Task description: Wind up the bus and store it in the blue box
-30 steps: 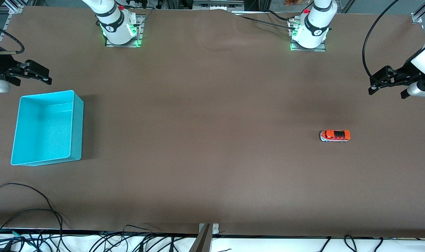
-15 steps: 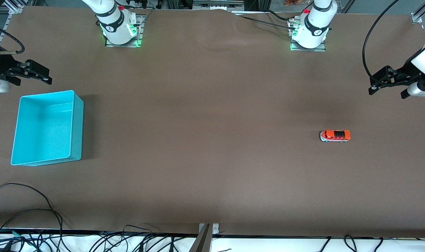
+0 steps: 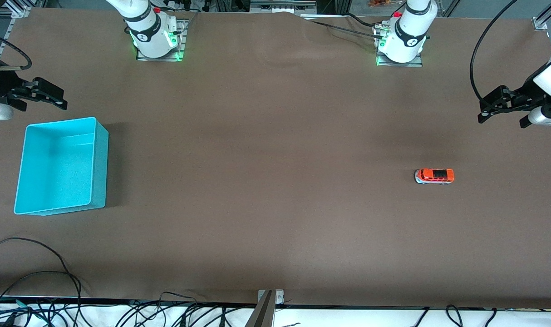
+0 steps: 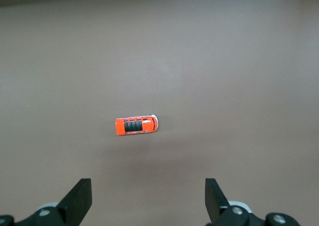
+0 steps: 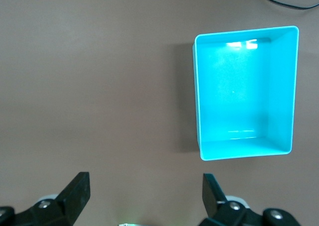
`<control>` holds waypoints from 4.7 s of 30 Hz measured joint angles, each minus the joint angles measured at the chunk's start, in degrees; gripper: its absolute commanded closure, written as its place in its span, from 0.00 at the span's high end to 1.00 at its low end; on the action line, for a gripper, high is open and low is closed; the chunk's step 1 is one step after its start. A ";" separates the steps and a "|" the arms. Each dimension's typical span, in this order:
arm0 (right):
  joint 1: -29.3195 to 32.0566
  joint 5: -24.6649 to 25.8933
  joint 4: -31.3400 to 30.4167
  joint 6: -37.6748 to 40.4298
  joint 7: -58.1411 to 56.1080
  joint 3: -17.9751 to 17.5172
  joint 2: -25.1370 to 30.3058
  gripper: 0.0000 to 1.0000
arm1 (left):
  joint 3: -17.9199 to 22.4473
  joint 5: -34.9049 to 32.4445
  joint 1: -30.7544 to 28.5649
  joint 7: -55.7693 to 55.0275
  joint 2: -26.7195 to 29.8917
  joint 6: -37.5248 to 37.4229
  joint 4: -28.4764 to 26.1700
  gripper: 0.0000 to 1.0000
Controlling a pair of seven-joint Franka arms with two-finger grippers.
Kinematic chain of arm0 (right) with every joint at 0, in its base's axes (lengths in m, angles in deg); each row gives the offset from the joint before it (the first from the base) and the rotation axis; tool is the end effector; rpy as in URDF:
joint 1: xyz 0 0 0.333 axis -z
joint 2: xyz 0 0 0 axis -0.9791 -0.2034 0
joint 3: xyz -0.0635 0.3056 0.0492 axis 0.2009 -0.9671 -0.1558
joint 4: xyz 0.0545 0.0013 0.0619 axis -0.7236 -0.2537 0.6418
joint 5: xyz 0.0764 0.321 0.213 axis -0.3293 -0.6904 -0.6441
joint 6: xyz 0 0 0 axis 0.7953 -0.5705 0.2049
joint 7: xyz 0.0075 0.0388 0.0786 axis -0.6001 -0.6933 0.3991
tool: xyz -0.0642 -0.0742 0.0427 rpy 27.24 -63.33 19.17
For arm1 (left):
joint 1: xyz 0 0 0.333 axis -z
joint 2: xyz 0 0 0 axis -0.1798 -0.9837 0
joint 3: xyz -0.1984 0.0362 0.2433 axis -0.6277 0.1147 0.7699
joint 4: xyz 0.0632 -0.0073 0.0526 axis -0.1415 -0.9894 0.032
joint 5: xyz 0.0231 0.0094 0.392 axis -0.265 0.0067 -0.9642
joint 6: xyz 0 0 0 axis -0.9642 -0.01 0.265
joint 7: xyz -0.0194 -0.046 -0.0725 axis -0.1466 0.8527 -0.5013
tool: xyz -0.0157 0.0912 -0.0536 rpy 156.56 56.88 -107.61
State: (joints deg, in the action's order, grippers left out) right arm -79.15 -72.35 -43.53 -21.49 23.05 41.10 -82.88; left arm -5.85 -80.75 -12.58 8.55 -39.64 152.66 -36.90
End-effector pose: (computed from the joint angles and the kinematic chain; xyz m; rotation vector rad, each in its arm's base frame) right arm 0.5578 0.0027 0.6103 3.1355 0.0854 -0.1121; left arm 0.5619 -0.0079 0.6171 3.1323 -0.1638 0.0758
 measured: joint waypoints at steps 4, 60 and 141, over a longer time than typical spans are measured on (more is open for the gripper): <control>0.00 0.00 0.00 0.00 0.00 0.00 0.00 1.00 | 0.00 0.00 0.00 -0.02 0.00 0.00 0.00 1.00; 0.01 0.00 0.00 0.00 0.04 0.02 -0.10 1.00 | 0.52 0.00 -0.30 -0.13 -0.51 -0.79 0.00 1.00; 0.01 0.00 0.00 0.00 0.06 0.04 -0.11 1.00 | 0.79 -0.87 -3.73 32.38 -11.29 3.80 0.32 1.00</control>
State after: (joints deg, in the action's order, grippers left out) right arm -79.14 -72.35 -43.53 -21.49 23.11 41.15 -82.99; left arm -5.05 -81.62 -16.30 40.92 -50.92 156.46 -36.58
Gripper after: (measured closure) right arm 0.000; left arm 0.000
